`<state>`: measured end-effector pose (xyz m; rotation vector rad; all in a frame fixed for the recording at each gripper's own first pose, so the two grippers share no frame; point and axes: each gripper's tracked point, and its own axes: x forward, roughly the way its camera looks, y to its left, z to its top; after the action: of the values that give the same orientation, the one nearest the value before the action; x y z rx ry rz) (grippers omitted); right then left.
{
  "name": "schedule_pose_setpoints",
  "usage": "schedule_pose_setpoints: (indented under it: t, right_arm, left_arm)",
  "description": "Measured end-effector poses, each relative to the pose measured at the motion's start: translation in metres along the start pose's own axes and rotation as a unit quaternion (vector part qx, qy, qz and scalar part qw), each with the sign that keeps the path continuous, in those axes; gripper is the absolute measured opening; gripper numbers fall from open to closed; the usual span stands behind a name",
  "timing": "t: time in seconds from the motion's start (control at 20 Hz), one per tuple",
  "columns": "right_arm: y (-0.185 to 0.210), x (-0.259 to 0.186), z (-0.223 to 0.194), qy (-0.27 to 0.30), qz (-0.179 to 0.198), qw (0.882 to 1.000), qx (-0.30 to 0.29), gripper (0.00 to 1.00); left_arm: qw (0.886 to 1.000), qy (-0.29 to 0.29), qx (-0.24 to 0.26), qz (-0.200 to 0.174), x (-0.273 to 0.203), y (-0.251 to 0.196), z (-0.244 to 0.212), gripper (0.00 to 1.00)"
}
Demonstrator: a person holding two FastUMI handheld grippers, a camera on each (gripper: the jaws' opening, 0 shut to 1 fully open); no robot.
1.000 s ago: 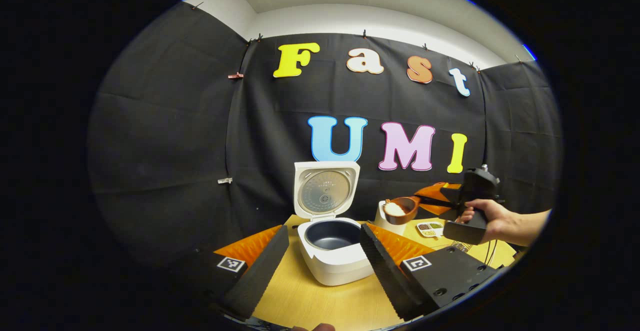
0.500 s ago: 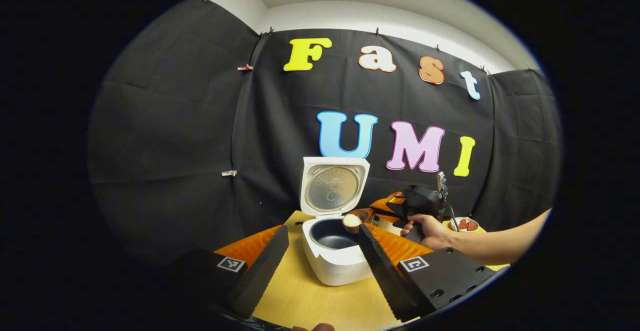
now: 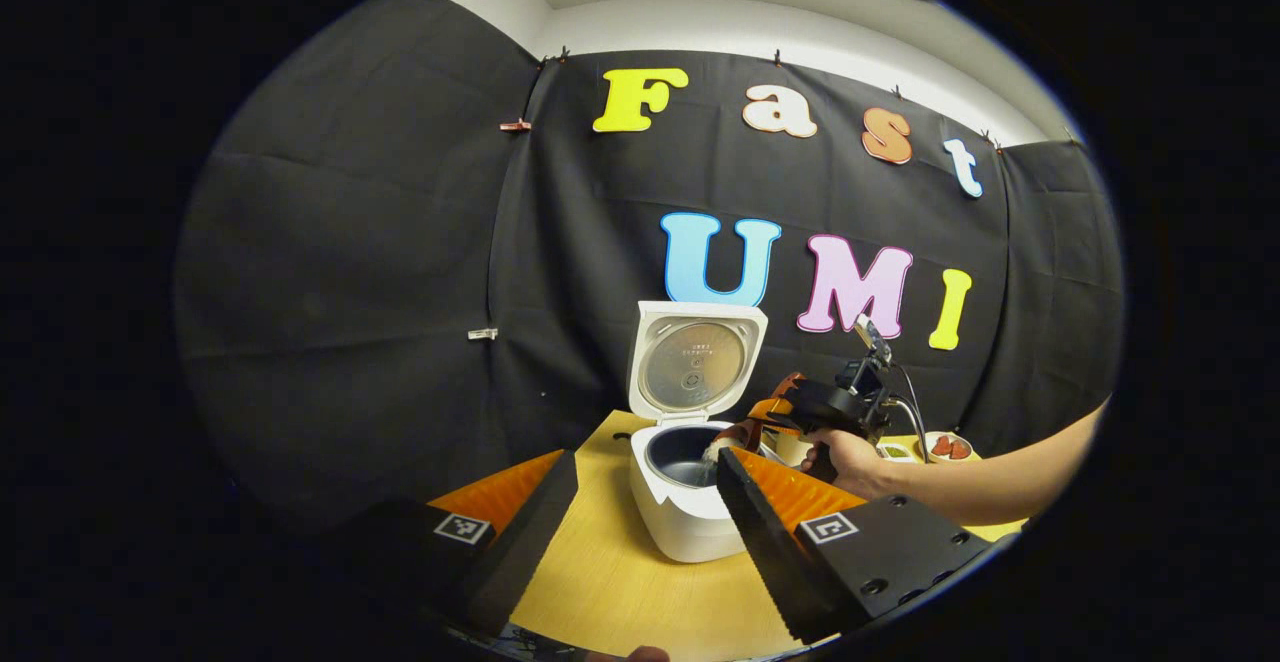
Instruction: Close the left gripper, press the button to open the rice cooker; take a wooden spoon from the chopstick holder with the right hand, scoop a spoonful of rice and pour it into the rice cooker, then put the wooden spoon back into the chopstick holder.
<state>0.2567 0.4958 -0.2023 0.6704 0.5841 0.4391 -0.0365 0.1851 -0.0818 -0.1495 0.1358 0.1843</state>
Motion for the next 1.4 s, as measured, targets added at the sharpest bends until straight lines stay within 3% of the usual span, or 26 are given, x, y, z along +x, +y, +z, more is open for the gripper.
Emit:
schedule_pose_setpoints:
  t: [0.25,0.4,0.6,0.85,1.0,1.2,1.4]
  right_arm:
    - [0.018,0.004,0.0,-0.005,0.004,0.993,-0.122,0.12]
    - [0.042,0.001,-0.008,-0.008,0.027,0.972,-0.235,0.12]
    - [0.087,-0.015,-0.027,-0.019,0.077,0.919,-0.386,0.13]
    - [0.113,-0.027,-0.052,-0.032,0.119,0.814,-0.567,0.12]
    - [0.116,-0.039,-0.064,-0.046,0.131,0.777,-0.614,0.13]
    - [0.117,-0.04,-0.065,-0.04,0.134,0.766,-0.627,0.12]
    - [0.117,-0.041,-0.066,-0.039,0.126,0.77,-0.624,0.13]
  left_arm:
    - [1.0,0.003,-0.002,0.01,-0.008,0.006,-0.004,0.96]
    - [1.0,0.002,-0.004,0.016,-0.014,0.01,-0.004,0.96]
    - [1.0,0.003,-0.01,0.024,-0.019,0.014,-0.007,0.97]
    - [1.0,-0.001,-0.006,0.027,-0.028,0.016,-0.006,0.97]
    - [1.0,-0.003,-0.006,0.026,-0.032,0.018,-0.005,1.0]
    - [1.0,-0.004,-0.007,0.022,-0.038,0.016,-0.006,0.96]
    - [1.0,-0.004,-0.006,0.018,-0.044,0.015,-0.007,0.96]
